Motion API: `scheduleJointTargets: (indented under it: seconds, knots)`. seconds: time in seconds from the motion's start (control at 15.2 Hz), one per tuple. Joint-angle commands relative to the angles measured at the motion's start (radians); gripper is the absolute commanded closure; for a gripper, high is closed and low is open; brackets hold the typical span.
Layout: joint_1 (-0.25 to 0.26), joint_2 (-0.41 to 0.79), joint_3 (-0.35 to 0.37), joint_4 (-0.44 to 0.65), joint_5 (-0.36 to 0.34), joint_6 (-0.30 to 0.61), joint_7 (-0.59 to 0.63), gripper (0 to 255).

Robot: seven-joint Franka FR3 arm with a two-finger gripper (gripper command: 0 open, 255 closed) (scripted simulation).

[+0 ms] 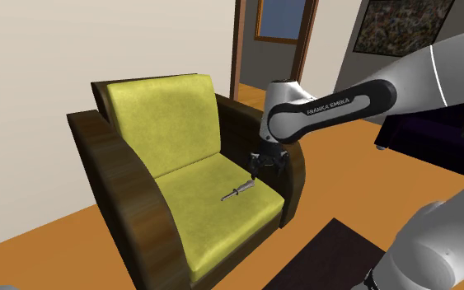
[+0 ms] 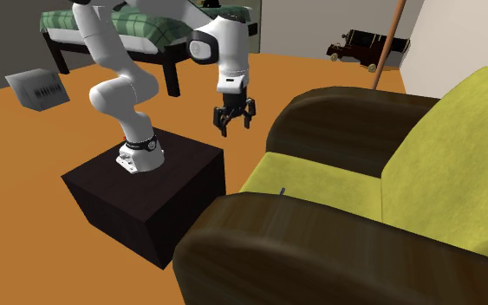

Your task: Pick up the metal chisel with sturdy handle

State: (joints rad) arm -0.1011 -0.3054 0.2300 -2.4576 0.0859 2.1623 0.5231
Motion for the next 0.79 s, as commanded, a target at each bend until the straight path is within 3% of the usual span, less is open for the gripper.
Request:
scheduleJointTargets:
  seconds: [0.0,0.33,0.73]
  knots:
    - [-0.019,0.097,0.023,0.04,-0.029,0.06,0.084,0]
    - [-0.046,0.304,0.048,0.132,-0.131,0.17,0.295,0]
    - [-0.031,0.549,0.01,0.284,-0.268,0.245,0.54,0]
